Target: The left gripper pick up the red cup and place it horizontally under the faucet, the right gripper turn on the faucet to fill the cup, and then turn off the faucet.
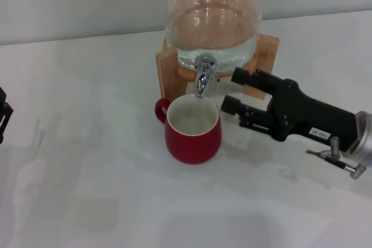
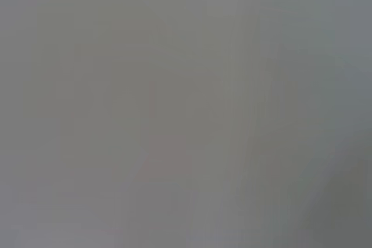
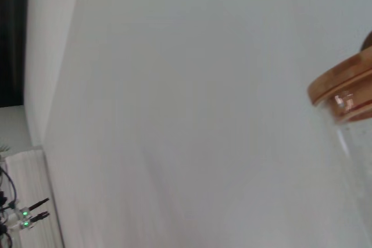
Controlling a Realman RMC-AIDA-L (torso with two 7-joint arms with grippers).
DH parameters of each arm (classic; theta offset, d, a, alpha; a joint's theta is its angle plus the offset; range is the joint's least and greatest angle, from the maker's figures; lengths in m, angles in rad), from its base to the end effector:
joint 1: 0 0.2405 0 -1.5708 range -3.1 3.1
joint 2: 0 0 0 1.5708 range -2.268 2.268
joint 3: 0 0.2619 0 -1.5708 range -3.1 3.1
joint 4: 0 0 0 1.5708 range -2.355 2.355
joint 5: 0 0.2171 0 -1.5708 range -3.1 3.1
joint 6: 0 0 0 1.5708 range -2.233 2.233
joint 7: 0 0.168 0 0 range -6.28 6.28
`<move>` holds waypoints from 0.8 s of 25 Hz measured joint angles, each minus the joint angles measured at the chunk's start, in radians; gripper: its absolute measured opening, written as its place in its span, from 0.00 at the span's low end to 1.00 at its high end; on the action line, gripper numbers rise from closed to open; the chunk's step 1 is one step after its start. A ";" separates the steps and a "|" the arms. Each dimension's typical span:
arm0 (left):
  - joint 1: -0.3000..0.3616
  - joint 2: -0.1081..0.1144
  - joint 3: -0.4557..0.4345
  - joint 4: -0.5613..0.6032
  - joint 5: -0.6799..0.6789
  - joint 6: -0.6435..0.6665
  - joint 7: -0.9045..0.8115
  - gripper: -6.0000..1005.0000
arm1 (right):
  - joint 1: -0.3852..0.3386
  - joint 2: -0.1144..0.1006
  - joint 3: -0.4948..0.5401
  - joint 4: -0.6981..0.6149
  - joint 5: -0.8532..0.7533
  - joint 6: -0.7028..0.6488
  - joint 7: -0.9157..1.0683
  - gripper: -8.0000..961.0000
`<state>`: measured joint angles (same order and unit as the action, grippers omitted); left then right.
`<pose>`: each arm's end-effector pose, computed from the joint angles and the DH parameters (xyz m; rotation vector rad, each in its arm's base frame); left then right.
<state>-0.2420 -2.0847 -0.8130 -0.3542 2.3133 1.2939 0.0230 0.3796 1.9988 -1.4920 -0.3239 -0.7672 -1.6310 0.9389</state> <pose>-0.3224 0.3088 -0.0315 -1.5483 -0.4368 -0.7443 0.2454 0.3013 -0.0264 -2.3658 0.4706 1.3681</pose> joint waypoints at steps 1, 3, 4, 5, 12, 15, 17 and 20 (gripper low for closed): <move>-0.002 0.000 0.000 0.000 0.000 -0.003 0.000 0.87 | 0.001 0.003 -0.004 0.000 -0.007 -0.003 0.000 0.78; -0.006 0.000 0.000 0.000 0.000 -0.005 0.000 0.87 | 0.009 0.008 -0.024 0.000 -0.015 -0.003 0.000 0.78; -0.008 -0.001 0.000 0.000 0.000 -0.007 0.000 0.87 | 0.017 0.011 -0.040 -0.001 -0.017 -0.001 0.000 0.78; -0.011 -0.001 0.000 0.000 0.000 -0.010 0.000 0.87 | 0.023 0.012 -0.049 -0.001 -0.017 0.002 0.002 0.78; -0.020 -0.003 0.000 0.000 0.001 -0.016 0.000 0.87 | 0.080 0.019 -0.108 -0.002 -0.017 0.025 0.024 0.78; -0.020 -0.003 0.000 0.000 0.001 -0.016 0.000 0.87 | 0.101 0.020 -0.127 -0.002 -0.017 0.048 0.039 0.78; -0.020 -0.003 0.000 -0.002 0.001 -0.016 0.000 0.87 | 0.115 0.020 -0.139 -0.003 -0.017 0.067 0.044 0.78; -0.020 -0.003 0.000 -0.005 0.002 -0.016 0.000 0.87 | 0.126 0.020 -0.145 -0.003 -0.017 0.083 0.047 0.78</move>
<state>-0.2624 -2.0878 -0.8130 -0.3588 2.3149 1.2775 0.0230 0.5054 2.0188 -1.6368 -0.3272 -0.7838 -1.5477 0.9858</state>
